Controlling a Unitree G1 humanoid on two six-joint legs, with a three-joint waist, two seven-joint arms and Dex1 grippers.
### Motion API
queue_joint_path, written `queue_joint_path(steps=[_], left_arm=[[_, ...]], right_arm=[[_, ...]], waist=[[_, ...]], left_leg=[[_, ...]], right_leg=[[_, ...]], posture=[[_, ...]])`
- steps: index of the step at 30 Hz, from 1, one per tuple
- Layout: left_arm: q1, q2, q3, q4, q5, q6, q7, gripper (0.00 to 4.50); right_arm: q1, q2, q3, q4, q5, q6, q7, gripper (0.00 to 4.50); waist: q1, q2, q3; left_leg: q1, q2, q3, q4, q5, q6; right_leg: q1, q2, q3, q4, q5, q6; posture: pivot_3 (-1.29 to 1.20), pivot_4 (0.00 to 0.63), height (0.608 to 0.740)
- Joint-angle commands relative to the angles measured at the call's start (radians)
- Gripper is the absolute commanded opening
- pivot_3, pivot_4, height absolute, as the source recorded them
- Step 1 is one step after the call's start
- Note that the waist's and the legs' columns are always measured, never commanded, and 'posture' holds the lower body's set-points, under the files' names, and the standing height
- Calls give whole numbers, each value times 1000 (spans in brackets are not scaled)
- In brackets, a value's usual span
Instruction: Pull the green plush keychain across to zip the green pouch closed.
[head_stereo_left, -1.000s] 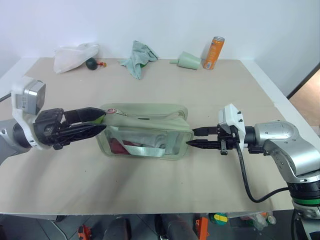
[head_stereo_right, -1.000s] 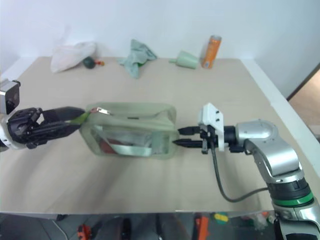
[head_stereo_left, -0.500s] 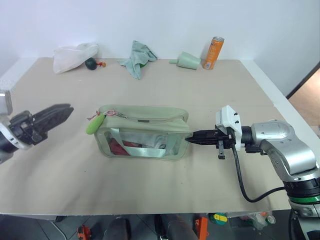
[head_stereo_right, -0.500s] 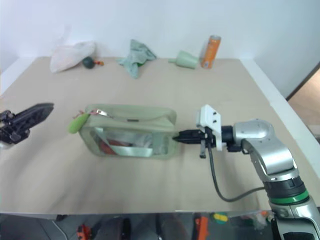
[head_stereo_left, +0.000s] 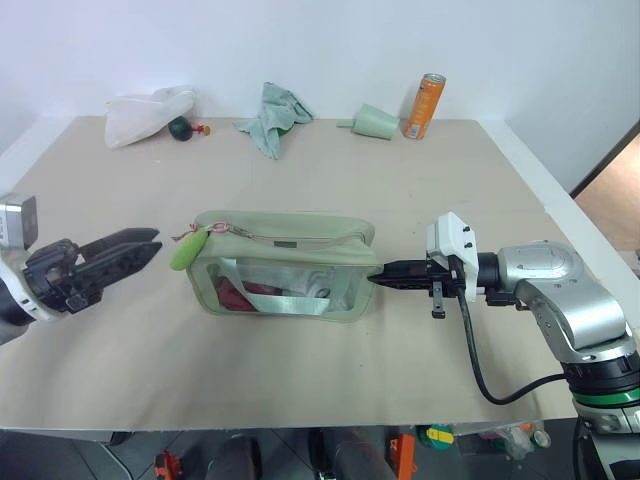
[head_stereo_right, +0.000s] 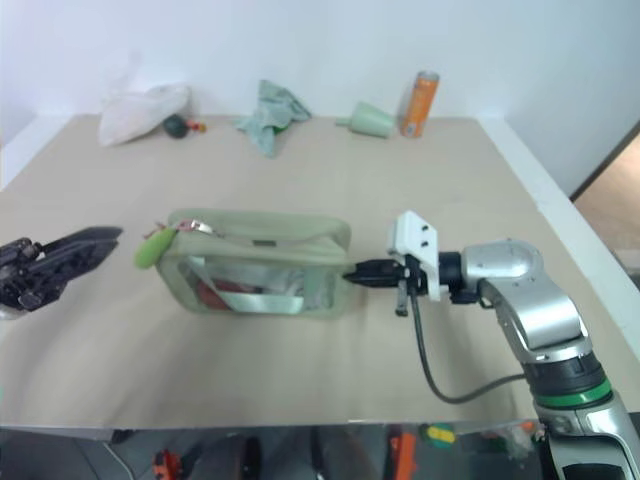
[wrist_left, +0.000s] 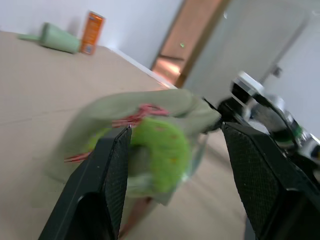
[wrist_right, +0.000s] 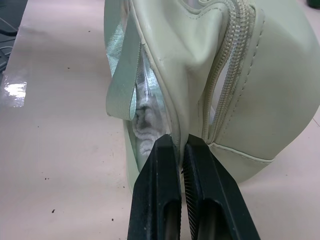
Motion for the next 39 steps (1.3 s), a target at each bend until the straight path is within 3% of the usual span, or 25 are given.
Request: queue_joint_path(steps=[1, 8, 17, 26, 35, 39], left_arm=[[18, 25, -30, -44, 61, -42, -42, 3013], [-20, 9, -108, 5, 161, -97, -51, 3013], [-70, 10, -159, 23, 181, -104, -87, 3013], [-94, 10, -148, 53, 158, -83, -91, 109], [-229, -12, -122, 84, 77, -66, -11, 25], [-338, -33, -225, 35, 94, -63, 13, 25]], right_arm=[[0, -1, 6, -19, -1, 3, -1, 27], [6, -1, -3, -41, 13, 19, -10, 27], [12, -7, -16, -61, 21, 31, -22, 27], [17, -11, -17, -69, 22, 35, -30, 0], [4, -8, -2, -52, 10, 26, -22, 0], [-5, -2, 3, -49, 8, 25, -23, 0]], waist=[[0, 0, 0], [1, 0, 0], [0, 0, 0], [0, 0, 0], [0, 0, 0], [1, 0, 0]], left_leg=[[0, 0, 0, 0, 0, 0], [0, 0, 0, 0, 0, 0], [0, 0, 0, 0, 0, 0], [0, 1, 0, 0, 0, 0], [0, 1, 0, 0, 0, 0], [0, 0, -1, 0, 0, 0]], right_leg=[[0, 0, 0, 0, 0, 0], [0, 1, 0, 0, 0, 0], [0, 1, 0, 0, 0, 0], [0, 1, 0, 0, 0, 0], [0, 1, 0, 0, 0, 0], [0, 1, 0, 0, 0, 0]], posture=[[0, 150, 740], [0, 150, 740], [0, 150, 740], [0, 150, 740], [0, 150, 740], [0, 150, 740]])
